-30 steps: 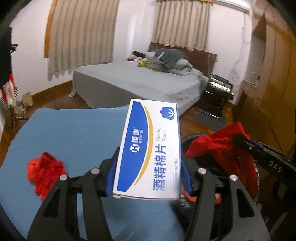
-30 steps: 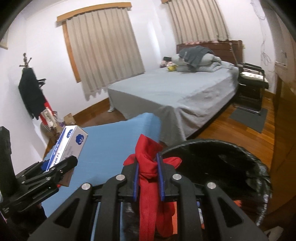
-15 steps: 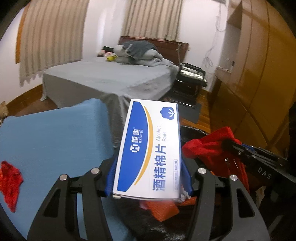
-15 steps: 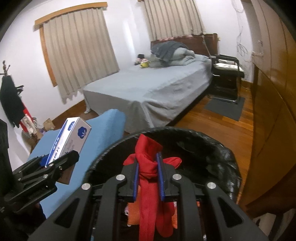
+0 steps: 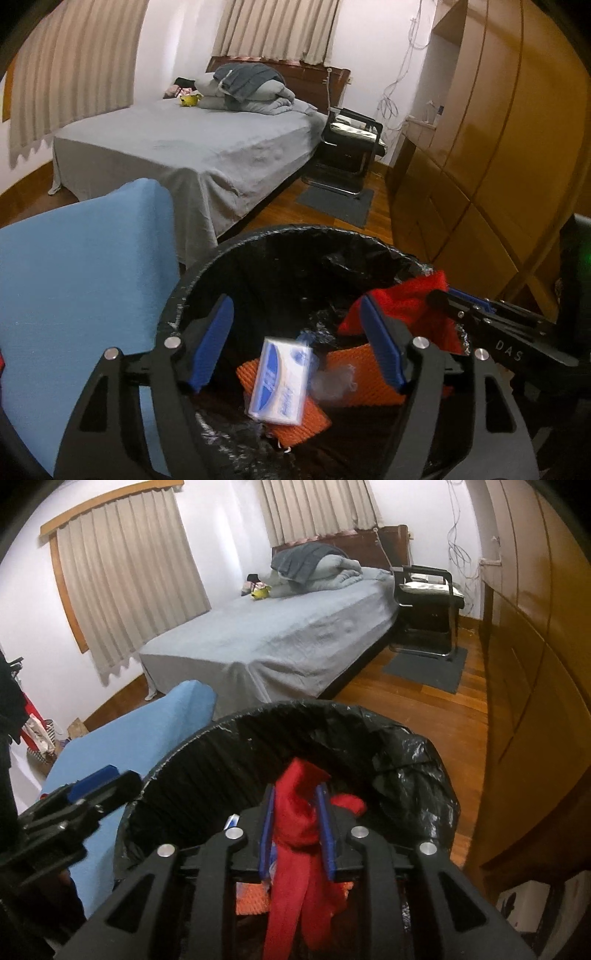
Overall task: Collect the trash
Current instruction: 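Carry the box and red cloth over the bin and open both grippers, then move both grippers back toward the red plastic bag and red glove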
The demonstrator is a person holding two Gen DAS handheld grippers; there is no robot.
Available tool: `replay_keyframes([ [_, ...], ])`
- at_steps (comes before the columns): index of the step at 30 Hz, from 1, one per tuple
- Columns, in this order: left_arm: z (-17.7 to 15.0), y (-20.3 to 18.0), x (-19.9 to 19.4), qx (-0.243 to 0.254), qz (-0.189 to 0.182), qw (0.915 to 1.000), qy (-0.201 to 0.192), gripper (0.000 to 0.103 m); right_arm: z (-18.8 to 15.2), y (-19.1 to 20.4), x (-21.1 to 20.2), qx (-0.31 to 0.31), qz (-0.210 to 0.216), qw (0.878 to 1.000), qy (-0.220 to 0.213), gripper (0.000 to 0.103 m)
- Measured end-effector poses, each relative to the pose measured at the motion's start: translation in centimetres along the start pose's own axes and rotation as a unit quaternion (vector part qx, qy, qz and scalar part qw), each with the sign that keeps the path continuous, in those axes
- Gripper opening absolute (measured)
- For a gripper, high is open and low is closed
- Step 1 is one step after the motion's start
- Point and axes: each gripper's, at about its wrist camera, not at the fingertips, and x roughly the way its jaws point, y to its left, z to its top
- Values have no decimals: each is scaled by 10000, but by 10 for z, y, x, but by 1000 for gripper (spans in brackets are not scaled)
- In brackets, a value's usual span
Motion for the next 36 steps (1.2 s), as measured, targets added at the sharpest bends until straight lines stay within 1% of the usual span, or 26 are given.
replay_keyframes([
  [1,-1,4,-3,-14,40,10000,-22,70,0,-1,-1,-5,-1,10000,-8,24],
  [3,3,6,-6,-51,140,9999,-75,74,1,0,-2,-22,-18,10000,-43,36],
  [7,4,24,-22,-108,434,9987,-229,80,1,6,-7,-82,-48,9999,-144,49],
  [9,6,34,-31,-149,591,9977,-293,84,3,8,-8,-102,-63,9998,-183,61],
  [10,5,42,-38,-205,687,9969,-336,85,3,11,-9,-127,-69,9997,-213,64],
  [12,8,54,-46,-298,807,9955,-389,86,4,17,-11,-192,-79,9994,-263,77],
  [15,5,72,-61,-422,1040,9926,-458,87,6,29,-13,-277,-60,9991,-322,88],
  [18,2,89,-78,-463,1314,9888,-538,89,6,43,-13,-373,4,9987,-341,94],
  [20,-1,99,-89,-480,1496,9859,-574,89,5,55,-12,-452,80,9983,-347,97],
  [27,-16,138,-127,-709,1965,9757,-667,90,-1,101,-4,-685,413,9964,-267,97],
  [31,-25,159,-147,-834,2200,9694,-702,90,-6,139,5,-920,708,9931,-180,97],
  [36,-39,191,-171,-1034,2532,9595,-677,90,-9,185,13,-1161,1080,9873,-142,97],
])
